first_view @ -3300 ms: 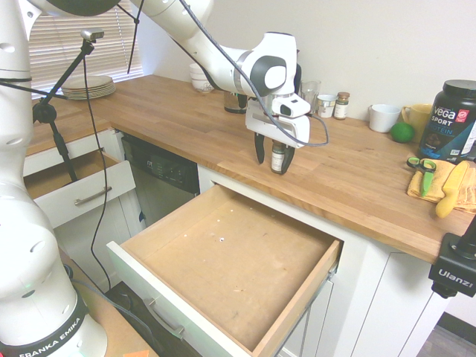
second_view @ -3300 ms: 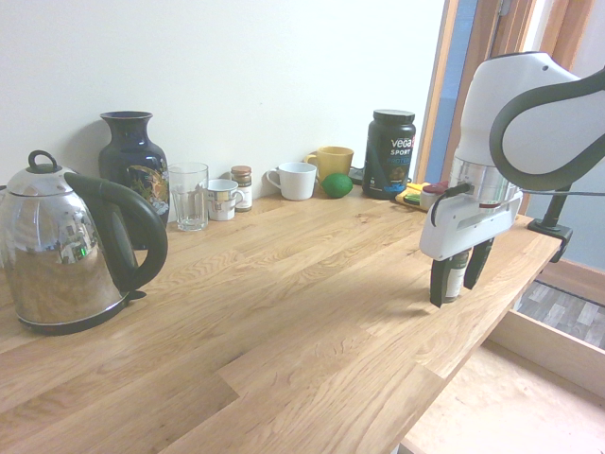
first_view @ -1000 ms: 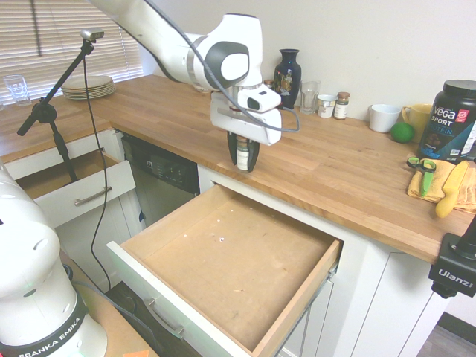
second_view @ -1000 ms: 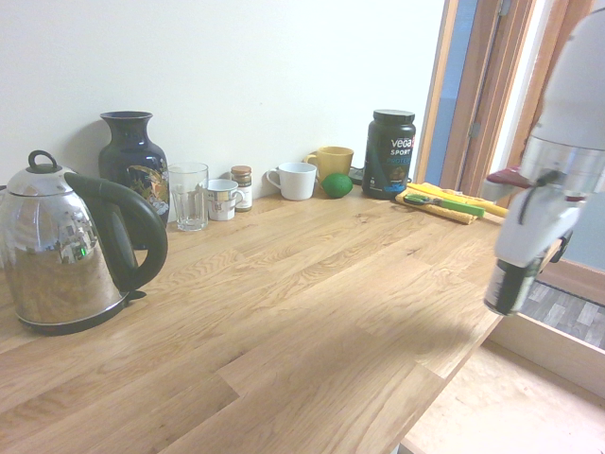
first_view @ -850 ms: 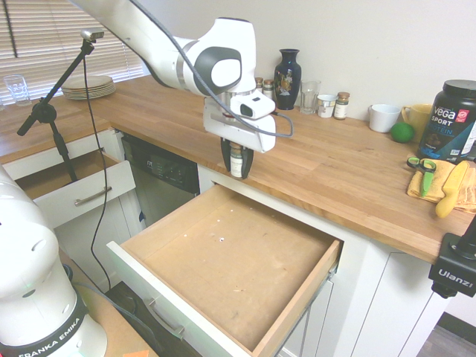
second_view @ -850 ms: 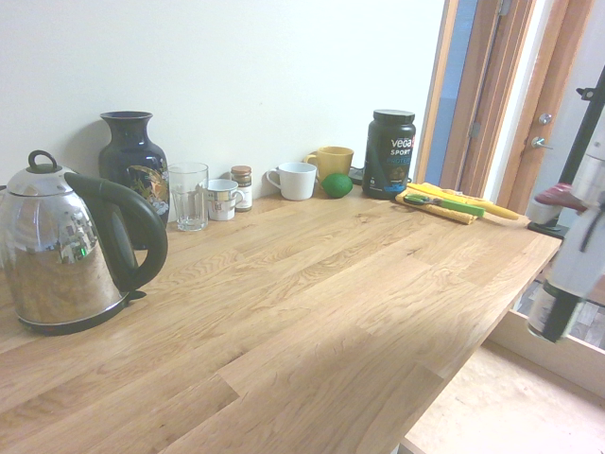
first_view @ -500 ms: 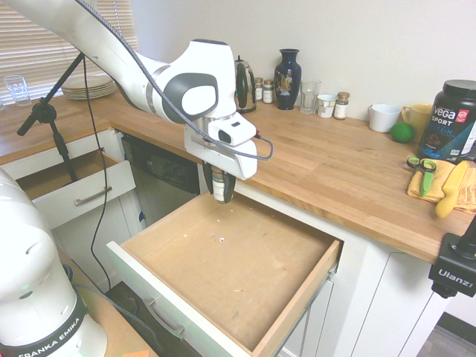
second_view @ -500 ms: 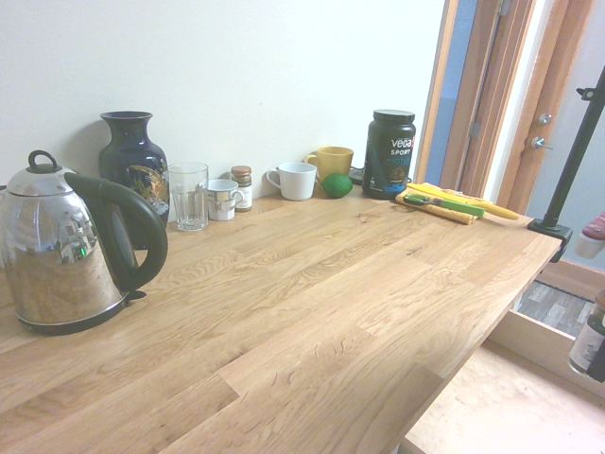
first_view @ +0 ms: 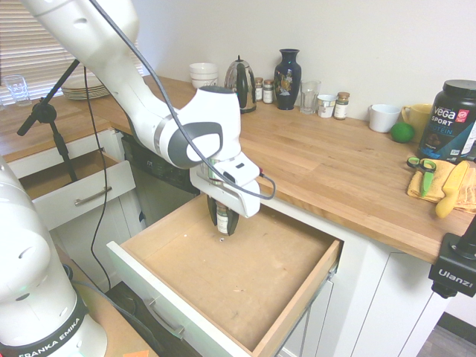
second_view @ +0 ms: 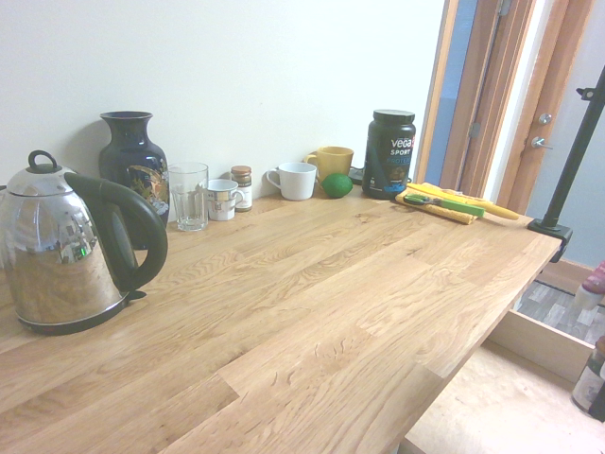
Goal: Put seasoning jar in the drawer
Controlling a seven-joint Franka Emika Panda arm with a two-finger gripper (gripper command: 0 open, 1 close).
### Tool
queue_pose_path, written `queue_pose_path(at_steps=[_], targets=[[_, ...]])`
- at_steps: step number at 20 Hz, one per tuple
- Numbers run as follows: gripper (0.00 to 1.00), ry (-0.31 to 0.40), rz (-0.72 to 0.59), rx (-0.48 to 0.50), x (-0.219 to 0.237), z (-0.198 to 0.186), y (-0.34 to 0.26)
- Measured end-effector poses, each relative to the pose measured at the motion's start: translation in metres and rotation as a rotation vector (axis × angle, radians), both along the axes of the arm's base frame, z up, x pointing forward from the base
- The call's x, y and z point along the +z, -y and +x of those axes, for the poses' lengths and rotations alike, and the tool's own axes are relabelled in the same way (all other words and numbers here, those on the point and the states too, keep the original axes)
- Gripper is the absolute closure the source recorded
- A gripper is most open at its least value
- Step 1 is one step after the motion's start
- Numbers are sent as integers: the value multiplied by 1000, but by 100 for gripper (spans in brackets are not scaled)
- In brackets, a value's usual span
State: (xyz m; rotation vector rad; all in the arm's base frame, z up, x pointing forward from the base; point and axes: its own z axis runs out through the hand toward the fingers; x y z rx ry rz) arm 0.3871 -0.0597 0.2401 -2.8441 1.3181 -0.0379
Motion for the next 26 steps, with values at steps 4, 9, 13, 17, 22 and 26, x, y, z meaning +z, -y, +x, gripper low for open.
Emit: queue_pose_path(at_steps=[4, 9, 13, 17, 22, 26], targets=[[100, -30, 2, -5, -37, -2, 4], [100, -69, 0, -23, -68, -9, 13], [0, -98, 0, -29, -85, -15, 13], [0, -102, 0, -32, -86, -15, 10], [0, -102, -3, -33, -86, -15, 11], [0, -102, -4, -32, -86, -15, 10]])
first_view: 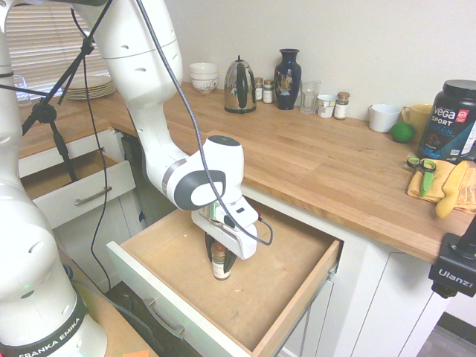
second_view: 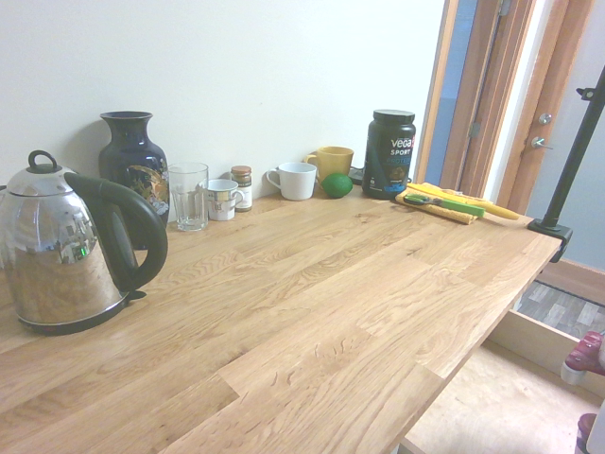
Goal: Put seasoning jar in the drawer
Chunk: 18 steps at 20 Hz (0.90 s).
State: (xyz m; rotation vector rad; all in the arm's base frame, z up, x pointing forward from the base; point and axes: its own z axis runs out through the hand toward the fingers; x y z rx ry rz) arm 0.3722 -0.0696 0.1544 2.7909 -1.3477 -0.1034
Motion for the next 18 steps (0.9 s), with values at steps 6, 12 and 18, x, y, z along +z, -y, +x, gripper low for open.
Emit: queue_pose_path(at_steps=[6, 12, 18], targets=[[0, 1, -1, 0, 0, 1, -4], [0, 12, -10, -3, 7, 6, -10], [0, 20, -17, -10, 30, 10, -2]])
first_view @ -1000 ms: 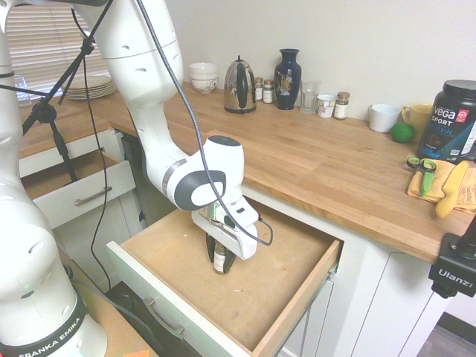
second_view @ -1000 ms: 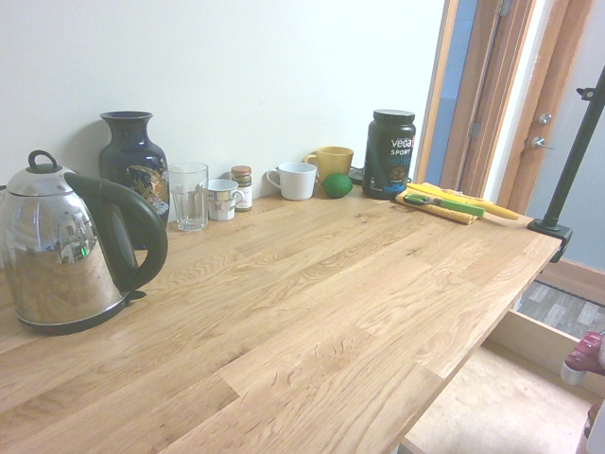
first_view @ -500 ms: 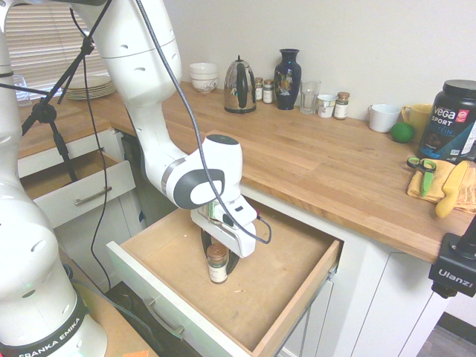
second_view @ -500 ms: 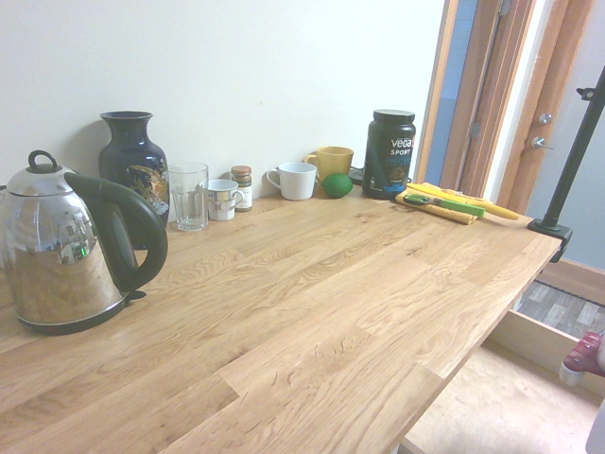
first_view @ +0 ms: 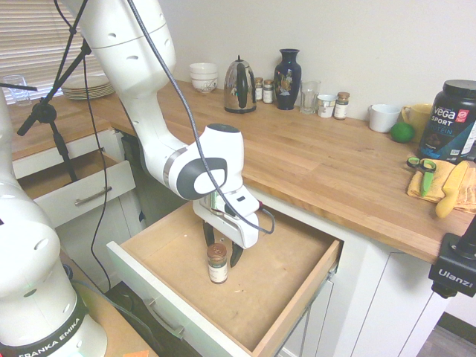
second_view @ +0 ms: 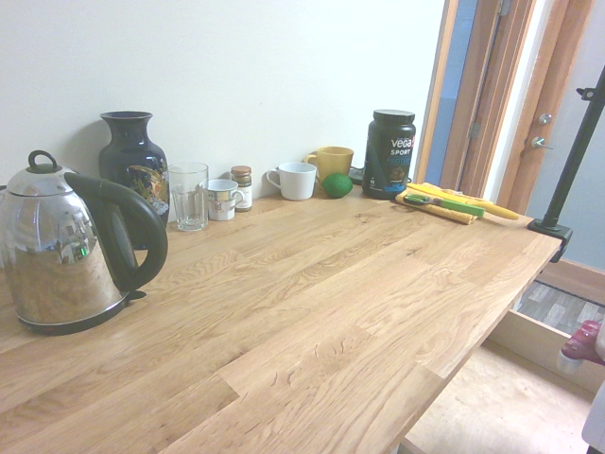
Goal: Put seasoning jar in the drawer
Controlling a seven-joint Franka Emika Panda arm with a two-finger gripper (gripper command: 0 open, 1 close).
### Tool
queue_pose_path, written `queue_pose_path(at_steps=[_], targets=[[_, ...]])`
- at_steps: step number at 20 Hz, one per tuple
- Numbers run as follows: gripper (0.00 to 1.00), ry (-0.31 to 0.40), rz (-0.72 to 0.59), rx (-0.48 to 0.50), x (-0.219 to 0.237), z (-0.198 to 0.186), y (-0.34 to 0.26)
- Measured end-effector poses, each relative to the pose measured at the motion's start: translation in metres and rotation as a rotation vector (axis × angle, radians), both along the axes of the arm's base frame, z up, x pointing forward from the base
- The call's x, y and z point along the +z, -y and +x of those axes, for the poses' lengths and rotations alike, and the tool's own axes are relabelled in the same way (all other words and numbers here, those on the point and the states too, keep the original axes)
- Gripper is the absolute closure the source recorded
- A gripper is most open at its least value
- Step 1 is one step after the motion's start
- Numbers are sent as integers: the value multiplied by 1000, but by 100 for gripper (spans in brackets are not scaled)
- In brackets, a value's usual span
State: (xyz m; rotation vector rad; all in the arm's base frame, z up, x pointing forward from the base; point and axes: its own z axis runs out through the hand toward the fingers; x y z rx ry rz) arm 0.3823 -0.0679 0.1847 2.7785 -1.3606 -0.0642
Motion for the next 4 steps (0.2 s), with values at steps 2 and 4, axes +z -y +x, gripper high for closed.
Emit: queue_pose_path(at_steps=[2, 4], targets=[[0, 3, -3, 1, 8, 1, 1], [0, -1, -7, -11, 14, 1, 1]])
